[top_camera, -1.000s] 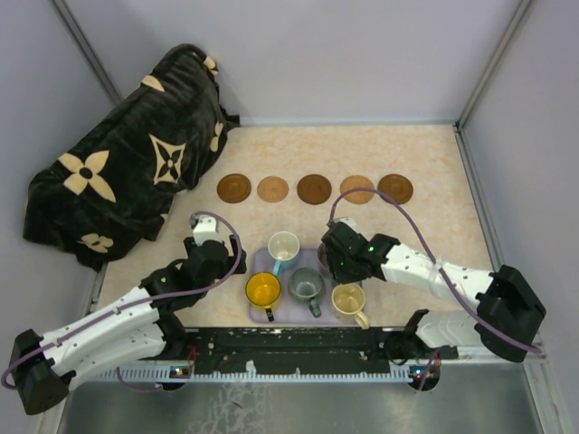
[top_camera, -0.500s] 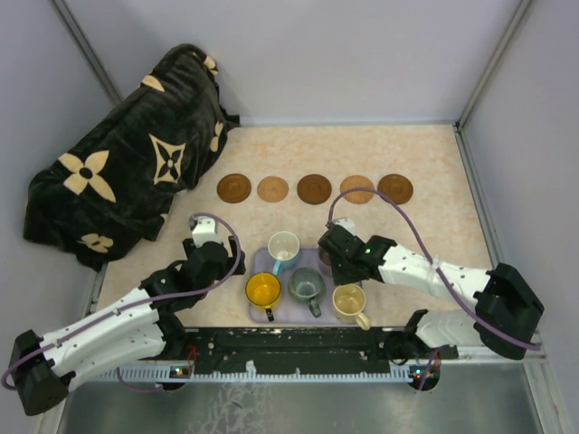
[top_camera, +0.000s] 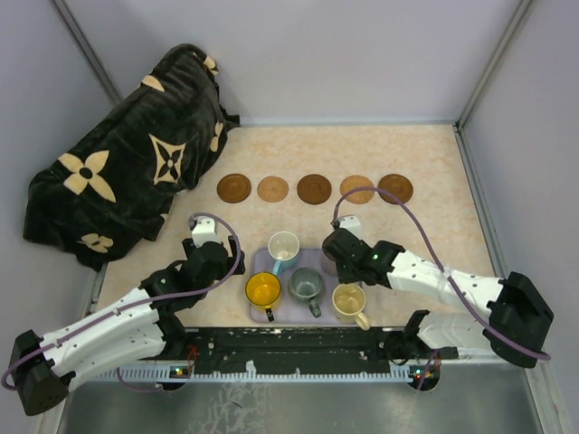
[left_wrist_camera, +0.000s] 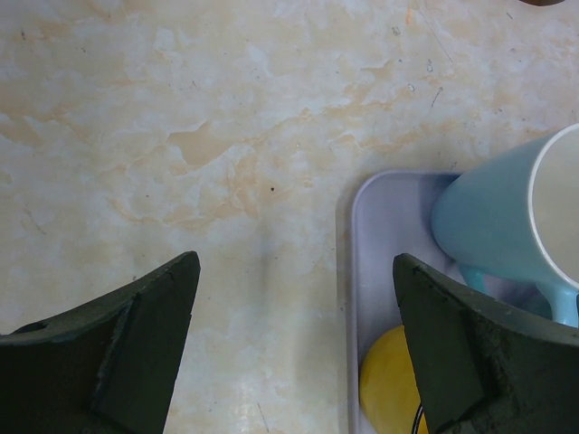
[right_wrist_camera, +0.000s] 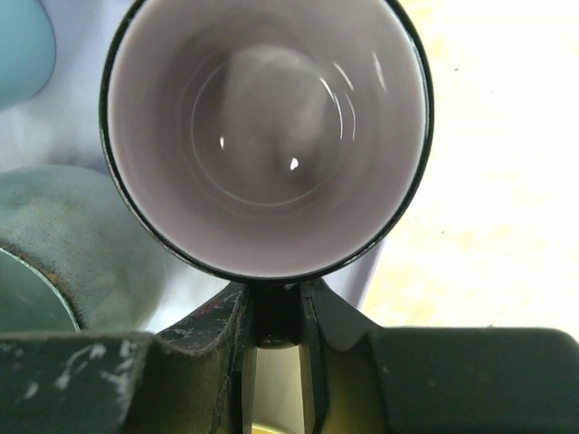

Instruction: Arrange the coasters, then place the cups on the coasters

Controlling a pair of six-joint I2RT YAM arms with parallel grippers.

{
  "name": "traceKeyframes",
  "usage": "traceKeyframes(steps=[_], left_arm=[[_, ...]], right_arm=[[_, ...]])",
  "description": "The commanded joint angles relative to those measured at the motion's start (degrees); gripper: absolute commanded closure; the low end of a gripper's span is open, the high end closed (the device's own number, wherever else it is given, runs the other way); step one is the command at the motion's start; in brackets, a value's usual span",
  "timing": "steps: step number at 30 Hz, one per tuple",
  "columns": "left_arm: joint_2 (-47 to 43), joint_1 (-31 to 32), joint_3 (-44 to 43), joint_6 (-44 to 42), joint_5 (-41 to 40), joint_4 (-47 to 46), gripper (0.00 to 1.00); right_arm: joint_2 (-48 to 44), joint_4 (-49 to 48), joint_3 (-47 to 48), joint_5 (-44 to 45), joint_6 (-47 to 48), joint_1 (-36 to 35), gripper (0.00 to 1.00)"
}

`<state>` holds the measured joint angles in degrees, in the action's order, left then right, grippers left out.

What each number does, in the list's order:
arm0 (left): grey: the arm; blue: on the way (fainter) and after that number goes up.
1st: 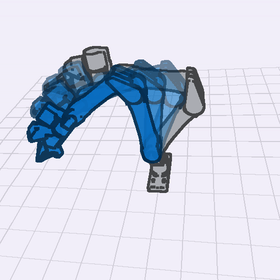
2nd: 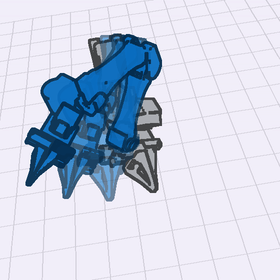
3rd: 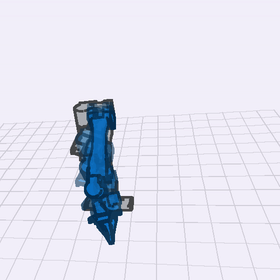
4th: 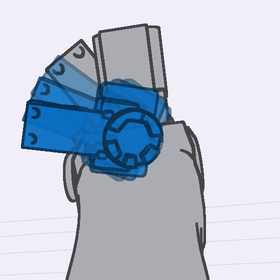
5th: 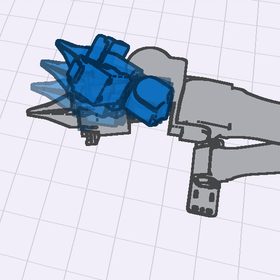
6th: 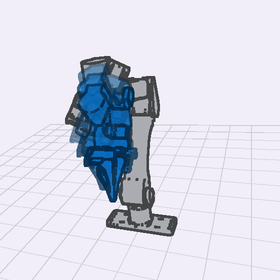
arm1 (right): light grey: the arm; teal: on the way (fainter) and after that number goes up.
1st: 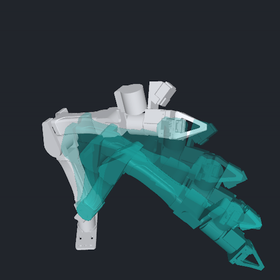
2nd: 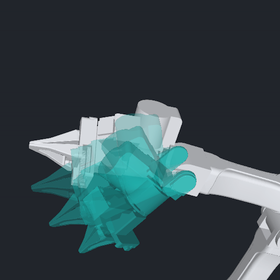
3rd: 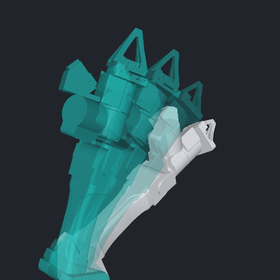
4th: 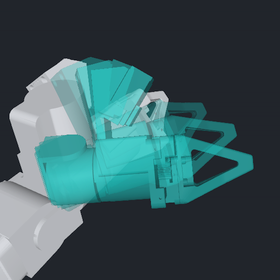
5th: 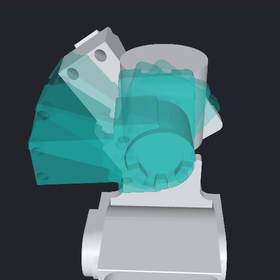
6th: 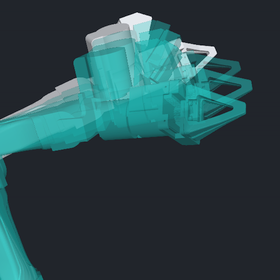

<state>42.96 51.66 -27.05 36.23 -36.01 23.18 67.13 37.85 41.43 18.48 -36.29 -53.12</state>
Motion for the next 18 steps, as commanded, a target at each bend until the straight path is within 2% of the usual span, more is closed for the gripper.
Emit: traceKeyframes(steps=[1, 18], left_arm=[[-0.51, 0.21, 0.41, 0.51, -1.15, -0.76, 0.06], [-0.51, 0.23, 0.29, 0.49, -1.68, -0.86, 0.06]], right_arm=[[-4.4, -4.49, 0.36, 9.23, 1.83, 0.15, 1.0], [-8.31, -6.39, 2.45, 17.43, 5.89, 0.12, 1.0]])
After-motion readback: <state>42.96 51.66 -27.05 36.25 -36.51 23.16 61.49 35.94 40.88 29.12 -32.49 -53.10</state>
